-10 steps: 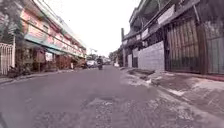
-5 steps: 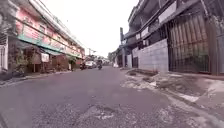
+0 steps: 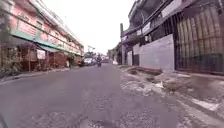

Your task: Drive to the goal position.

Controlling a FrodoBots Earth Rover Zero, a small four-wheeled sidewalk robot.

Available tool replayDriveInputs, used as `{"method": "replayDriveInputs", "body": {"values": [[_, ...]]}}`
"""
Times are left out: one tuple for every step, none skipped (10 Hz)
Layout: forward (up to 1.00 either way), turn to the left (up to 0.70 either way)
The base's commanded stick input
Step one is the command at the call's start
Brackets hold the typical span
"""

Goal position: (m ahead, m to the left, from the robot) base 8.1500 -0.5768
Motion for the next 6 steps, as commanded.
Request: {"method": "replayDriveInputs", "body": {"values": [[0.85, 0.0], [0.85, 0.0], [0.85, 0.0], [0.85, 0.0], [0.85, 0.0], [0.85, 0.0]]}}
